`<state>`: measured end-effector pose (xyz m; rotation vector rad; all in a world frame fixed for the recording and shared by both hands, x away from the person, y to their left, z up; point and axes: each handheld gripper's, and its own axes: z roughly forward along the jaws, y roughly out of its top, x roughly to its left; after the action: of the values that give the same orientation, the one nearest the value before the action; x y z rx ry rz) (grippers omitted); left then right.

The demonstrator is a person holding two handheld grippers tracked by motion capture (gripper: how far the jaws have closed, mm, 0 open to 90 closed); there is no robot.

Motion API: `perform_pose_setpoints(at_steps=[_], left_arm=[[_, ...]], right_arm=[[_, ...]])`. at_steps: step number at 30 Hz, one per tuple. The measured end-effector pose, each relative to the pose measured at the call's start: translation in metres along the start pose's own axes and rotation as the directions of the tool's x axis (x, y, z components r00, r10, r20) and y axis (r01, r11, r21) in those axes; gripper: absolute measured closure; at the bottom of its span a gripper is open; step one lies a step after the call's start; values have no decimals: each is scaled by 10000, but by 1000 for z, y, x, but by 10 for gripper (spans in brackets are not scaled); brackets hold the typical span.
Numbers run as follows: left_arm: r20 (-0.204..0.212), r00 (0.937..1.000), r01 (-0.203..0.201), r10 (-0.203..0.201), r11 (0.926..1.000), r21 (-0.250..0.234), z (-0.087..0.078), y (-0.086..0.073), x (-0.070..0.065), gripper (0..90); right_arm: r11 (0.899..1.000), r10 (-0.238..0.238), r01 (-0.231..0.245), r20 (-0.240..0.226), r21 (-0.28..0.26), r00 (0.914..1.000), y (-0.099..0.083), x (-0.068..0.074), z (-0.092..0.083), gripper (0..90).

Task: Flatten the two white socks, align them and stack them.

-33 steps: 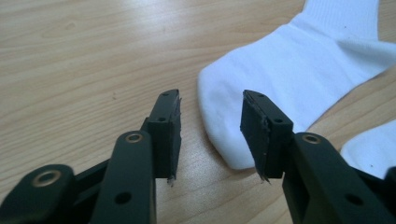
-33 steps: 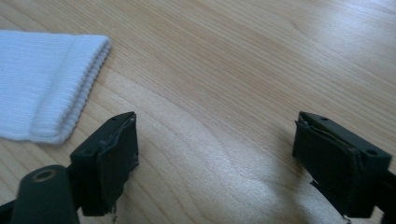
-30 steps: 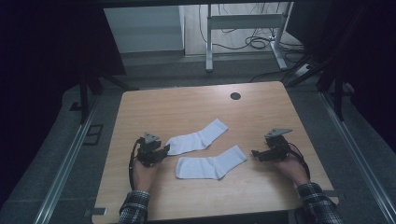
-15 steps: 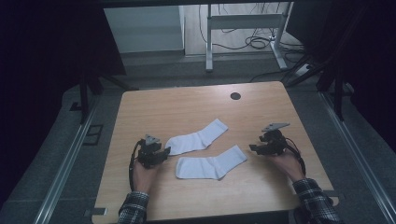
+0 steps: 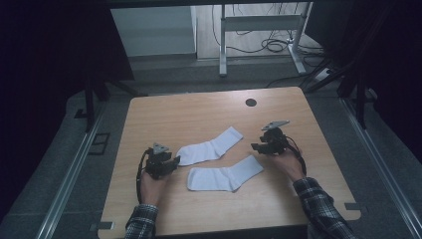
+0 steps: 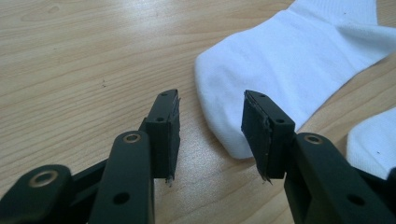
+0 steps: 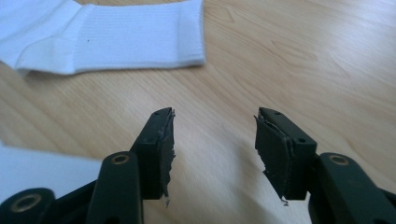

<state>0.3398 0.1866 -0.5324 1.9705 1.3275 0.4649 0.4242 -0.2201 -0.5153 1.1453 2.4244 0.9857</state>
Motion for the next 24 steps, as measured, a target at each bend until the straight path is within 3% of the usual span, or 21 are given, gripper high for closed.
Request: perform_pose_setpoints(at_steps=[1,11,20,24], left_arm=[[2,10000,-20,20,10000,11,0,0,0,568],[1,10000,-88,88,9999,71,3,0,0,558],[-31,10000,-72,73,9996,282,8,-1,0,562],[80,10000,-56,54,9994,345,10,-1,0,626]], right_arm=[[9997,-193,191,155,117,9997,7,4,8,481],[9996,-248,252,294,-108,9993,35,16,36,515],[9997,-245,246,396,3,9989,46,20,56,535],[9990,-440,438,353,79,9984,43,23,64,671]])
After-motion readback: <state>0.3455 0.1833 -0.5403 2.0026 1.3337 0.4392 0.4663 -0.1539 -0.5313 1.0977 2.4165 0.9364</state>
